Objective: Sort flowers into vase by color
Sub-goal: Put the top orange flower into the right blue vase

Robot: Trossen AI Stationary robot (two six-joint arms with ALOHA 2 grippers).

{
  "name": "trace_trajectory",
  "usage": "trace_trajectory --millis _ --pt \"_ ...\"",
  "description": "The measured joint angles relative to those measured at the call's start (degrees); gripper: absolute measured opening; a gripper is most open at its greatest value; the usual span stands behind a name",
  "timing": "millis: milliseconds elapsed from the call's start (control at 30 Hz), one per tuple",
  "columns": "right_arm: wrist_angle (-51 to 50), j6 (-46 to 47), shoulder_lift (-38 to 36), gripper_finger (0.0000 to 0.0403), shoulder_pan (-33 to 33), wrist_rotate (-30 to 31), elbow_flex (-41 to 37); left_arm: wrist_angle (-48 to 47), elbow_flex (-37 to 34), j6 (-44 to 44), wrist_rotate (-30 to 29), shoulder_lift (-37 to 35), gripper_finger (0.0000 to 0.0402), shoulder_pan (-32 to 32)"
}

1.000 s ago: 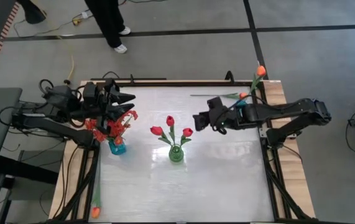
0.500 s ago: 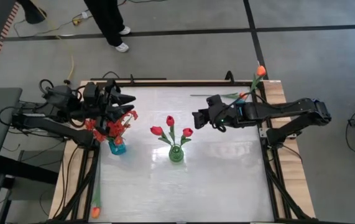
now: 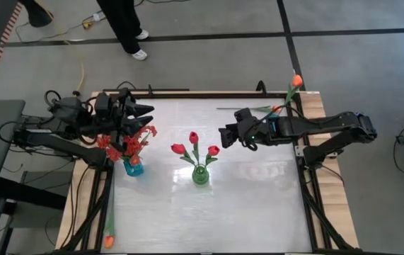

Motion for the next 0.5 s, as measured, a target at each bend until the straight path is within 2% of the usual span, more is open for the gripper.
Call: trace_trajectory --millis 233,500 --pt "-0.04 -1.83 0.00 0.0210 -1.15 -0.97 0.00 0.14 0.00 1.13 -1.21 0.00 0.0134 0.01" --pt "1.06 -5.06 2.28 0.0210 -11.57 -12.59 -0.01 0.46 0.04 1.28 -2.49 0.97 0.0134 0.59"
